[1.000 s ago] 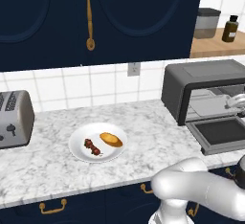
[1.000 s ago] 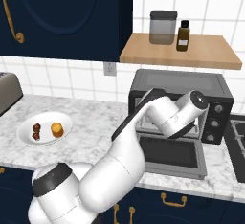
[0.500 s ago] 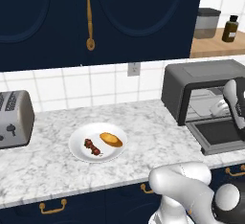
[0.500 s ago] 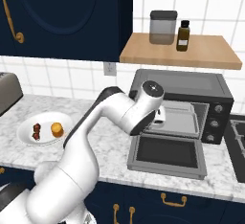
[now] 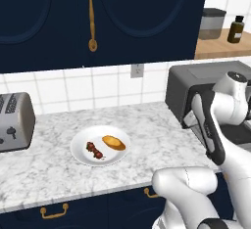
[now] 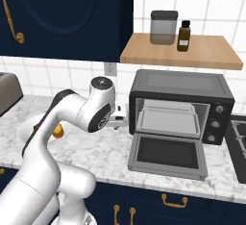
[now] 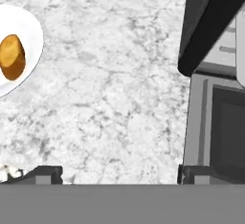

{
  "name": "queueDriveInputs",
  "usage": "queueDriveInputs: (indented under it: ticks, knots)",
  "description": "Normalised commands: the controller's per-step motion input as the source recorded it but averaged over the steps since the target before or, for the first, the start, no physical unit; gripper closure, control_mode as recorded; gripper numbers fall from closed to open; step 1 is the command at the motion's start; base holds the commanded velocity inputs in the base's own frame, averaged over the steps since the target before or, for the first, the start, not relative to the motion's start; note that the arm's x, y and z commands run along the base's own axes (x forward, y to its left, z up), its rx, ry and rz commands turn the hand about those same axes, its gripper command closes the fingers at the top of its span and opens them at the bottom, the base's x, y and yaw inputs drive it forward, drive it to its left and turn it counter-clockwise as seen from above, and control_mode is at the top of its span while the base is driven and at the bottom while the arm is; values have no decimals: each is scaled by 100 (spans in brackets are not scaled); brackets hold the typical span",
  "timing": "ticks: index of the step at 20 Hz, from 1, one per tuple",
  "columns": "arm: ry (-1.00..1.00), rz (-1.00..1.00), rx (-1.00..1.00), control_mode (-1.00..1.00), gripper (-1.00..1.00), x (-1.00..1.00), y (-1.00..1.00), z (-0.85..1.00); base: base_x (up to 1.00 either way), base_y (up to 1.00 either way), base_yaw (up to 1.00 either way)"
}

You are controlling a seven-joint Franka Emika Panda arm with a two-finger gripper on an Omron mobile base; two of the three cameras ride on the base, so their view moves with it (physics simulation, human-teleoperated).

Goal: Pick up the kebab skewer and baguette bread, and place them inside the toaster oven. Close the toaster oven door and start by setting the timer.

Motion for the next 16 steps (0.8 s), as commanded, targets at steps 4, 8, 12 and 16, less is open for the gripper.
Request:
queueDriveInputs:
  ticks: [4, 8, 12, 16]
  knots:
    - [14, 1, -16, -100, -100, 0, 100, 0, 0, 0, 0]
    - [7, 10, -22, -100, -100, -10, 100, 0, 0, 0, 0]
    - [10, 18, -6, -100, -100, -6, 100, 5, 0, 0, 0]
    - [20, 25, 1, -100, -100, 26, 100, -2, 0, 0, 0]
